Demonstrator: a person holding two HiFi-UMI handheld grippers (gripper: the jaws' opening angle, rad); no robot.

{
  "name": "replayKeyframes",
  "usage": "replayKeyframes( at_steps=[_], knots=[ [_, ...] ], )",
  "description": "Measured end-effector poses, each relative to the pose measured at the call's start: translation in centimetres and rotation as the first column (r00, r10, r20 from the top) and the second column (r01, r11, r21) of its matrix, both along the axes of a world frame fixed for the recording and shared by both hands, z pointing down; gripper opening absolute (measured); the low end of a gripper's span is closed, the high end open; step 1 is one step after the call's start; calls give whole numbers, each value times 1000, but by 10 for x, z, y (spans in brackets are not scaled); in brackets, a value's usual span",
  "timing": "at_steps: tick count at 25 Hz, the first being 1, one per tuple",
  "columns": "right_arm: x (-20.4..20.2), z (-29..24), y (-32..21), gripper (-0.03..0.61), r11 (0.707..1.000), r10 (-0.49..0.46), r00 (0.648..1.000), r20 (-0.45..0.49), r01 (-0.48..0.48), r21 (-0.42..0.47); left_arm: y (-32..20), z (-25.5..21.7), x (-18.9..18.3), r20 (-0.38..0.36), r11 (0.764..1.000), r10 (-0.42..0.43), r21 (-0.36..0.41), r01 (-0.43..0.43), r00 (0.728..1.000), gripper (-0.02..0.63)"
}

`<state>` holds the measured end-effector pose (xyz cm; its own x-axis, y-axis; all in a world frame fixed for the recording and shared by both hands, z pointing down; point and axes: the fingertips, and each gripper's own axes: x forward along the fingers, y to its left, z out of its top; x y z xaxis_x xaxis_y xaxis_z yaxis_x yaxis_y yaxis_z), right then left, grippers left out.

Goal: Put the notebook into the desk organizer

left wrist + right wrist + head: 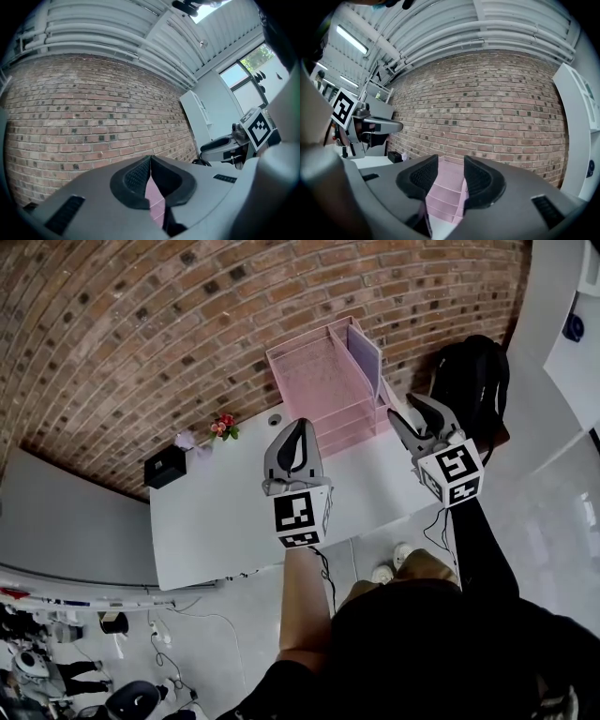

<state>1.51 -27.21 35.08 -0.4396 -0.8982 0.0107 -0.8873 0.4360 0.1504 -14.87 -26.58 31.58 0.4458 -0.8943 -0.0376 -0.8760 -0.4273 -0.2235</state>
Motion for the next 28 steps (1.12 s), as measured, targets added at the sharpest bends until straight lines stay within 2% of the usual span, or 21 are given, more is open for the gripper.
replayKeyframes(
  at_steps=[2,4,10,13,28],
  knots=[
    [-1,-5,4,134,1000,9,1000,-6,-9,16,3,0,0,4,1000,1,0,-1,1000,17],
    [0,-9,9,23,998,45,998,-42,-43,51,6,1,0,7,1000,2,-4,-2,1000,17],
    [4,-13,19,21,993,71,996,-53,-66,94,13,3,2,9,1000,4,-4,-4,1000,17],
    [0,-11,22,20,993,77,993,-85,-69,93,17,3,3,21,1000,6,-5,-6,1000,17],
    [-13,-5,28,20,996,46,996,-80,-40,78,27,2,-2,44,1000,-13,2,13,999,17]
  ],
)
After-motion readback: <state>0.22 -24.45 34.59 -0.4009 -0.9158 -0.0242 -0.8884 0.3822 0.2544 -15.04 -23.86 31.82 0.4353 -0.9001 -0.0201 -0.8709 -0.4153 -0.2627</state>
